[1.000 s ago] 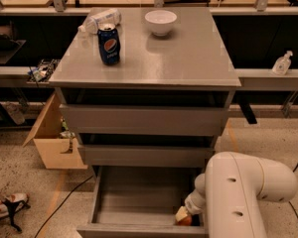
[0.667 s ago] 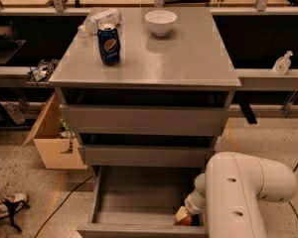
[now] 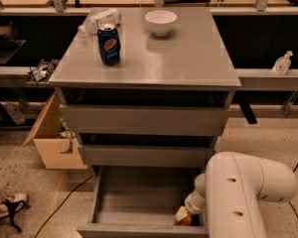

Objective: Pick orange from bottom drawer and place on counter

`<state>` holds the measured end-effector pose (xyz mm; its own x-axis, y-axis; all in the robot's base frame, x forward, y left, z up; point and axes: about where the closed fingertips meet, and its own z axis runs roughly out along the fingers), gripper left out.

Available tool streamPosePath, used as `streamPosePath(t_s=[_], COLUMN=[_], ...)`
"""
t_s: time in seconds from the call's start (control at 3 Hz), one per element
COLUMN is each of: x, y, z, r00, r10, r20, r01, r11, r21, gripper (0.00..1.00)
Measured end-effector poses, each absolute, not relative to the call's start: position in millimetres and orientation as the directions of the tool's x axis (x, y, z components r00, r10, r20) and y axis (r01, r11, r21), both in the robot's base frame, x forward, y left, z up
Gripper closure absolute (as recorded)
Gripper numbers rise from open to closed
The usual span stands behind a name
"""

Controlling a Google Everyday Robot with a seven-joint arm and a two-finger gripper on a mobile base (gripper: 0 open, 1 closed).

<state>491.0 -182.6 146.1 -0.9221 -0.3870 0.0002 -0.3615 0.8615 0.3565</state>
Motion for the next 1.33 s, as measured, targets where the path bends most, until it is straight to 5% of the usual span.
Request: streamPosePath(t_s=[0.67, 1.33], x=[490.8, 489.8], y=[-182.5, -177.7], z=[146.0, 145.9], r00=[-0.922, -0.922], r10=[-0.387, -0.387], r20=[0.001, 0.001], r01=[-0.361, -0.361], r11=[0.861, 0.861], r21=[0.357, 0.357], gripper=[0.00, 0.00])
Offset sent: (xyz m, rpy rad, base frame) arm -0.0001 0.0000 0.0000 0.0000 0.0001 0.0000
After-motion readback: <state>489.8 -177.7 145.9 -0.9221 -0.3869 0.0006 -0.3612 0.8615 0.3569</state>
